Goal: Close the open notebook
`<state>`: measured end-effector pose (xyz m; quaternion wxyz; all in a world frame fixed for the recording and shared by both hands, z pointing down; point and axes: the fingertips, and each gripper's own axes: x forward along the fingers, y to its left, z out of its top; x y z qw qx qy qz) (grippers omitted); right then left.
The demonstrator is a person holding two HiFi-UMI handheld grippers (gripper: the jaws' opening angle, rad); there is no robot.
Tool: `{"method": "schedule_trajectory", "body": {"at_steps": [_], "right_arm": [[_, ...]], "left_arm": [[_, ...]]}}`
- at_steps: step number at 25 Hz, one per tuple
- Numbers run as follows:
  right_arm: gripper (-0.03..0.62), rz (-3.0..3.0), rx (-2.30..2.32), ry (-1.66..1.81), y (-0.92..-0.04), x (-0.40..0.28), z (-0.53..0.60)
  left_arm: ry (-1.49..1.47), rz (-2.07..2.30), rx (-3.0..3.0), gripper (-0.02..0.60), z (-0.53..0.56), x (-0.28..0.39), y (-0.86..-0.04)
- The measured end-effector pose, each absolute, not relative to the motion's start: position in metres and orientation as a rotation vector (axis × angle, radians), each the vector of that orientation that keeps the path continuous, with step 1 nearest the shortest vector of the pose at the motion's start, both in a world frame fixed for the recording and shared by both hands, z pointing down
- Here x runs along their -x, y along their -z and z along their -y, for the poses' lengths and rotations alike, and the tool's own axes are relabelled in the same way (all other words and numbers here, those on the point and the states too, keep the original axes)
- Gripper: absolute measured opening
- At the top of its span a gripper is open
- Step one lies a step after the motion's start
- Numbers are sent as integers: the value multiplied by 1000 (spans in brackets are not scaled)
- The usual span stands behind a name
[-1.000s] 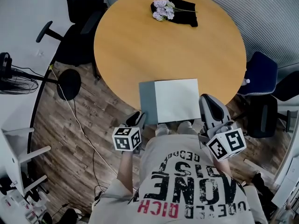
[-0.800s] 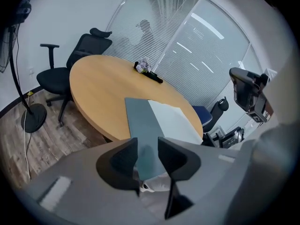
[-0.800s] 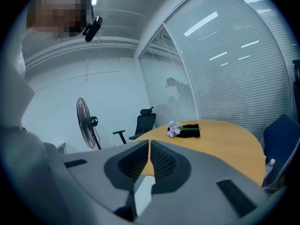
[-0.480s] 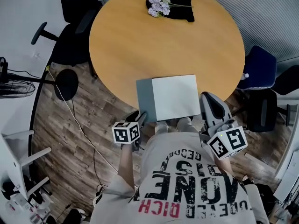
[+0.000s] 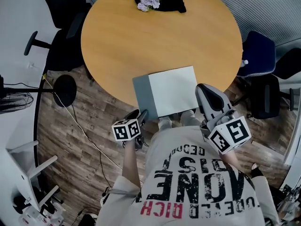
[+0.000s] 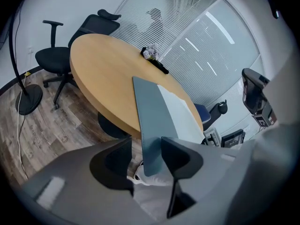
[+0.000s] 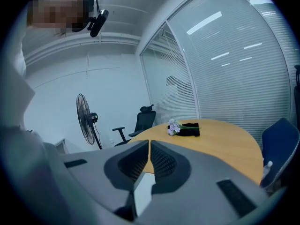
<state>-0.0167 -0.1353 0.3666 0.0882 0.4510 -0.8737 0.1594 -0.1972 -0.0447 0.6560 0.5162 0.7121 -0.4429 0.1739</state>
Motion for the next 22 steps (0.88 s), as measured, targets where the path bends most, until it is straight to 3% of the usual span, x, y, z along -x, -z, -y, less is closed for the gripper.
{"method": "schedule_trajectory", "body": {"at_steps": [11, 22], "right_arm": [[20, 2591, -1348, -470, -365, 17, 131], [20, 2590, -1365, -465, -364, 16, 130]], "left_arm": [[-402, 982, -1738, 181, 46, 193, -656], [-403, 1011, -1738, 119, 44, 190, -652]]}}
